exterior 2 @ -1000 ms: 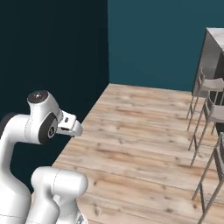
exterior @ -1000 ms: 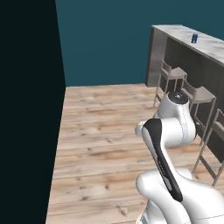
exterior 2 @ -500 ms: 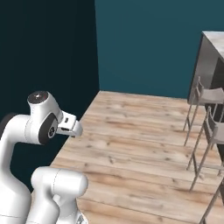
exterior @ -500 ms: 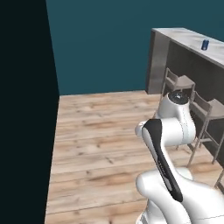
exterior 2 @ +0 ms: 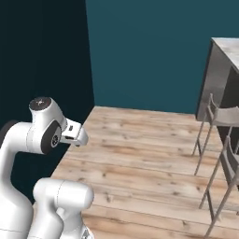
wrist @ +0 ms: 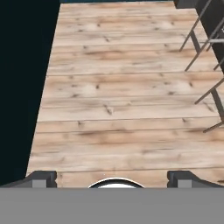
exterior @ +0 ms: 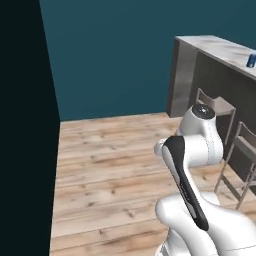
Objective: Four empty soda cans are scattered around the kitchen. Gather all the cans and cluster them next to the stove for recycling.
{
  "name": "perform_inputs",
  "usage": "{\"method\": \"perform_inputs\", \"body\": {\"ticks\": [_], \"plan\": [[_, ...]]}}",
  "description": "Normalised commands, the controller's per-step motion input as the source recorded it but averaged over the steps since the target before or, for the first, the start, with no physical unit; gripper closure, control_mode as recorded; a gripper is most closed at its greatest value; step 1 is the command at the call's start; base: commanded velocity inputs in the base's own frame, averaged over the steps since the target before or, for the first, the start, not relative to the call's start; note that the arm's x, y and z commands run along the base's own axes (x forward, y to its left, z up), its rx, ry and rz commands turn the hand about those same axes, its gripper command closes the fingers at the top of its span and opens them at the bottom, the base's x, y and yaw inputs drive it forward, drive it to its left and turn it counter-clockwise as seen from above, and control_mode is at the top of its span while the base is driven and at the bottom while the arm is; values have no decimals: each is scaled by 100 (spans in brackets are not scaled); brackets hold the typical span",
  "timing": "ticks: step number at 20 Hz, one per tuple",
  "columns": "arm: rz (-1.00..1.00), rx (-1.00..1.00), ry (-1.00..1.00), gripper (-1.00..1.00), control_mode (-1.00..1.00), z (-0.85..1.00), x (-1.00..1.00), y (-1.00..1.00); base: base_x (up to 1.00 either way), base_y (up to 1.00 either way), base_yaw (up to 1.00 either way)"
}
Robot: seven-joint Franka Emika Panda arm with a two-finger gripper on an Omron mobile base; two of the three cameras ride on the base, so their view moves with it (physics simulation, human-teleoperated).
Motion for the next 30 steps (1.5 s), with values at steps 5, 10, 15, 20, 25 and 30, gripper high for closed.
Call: {"method": "perform_inputs", "body": {"ticks": [5,10,15,20,25,30], "plan": [[0,0,0,-100,100,0,0,0,91,11,-12],[0,0,0,-100,100,0,0,0,73,4,-17],[0,0,0,-100,100,0,0,0,2,3,-45],[0,0,0,-100,100,0,0,0,0,7,-50],[0,0,0,-100,100,0,0,0,0,7,-50],[0,0,0,-100,100,0,0,0,0,6,-50]]}}
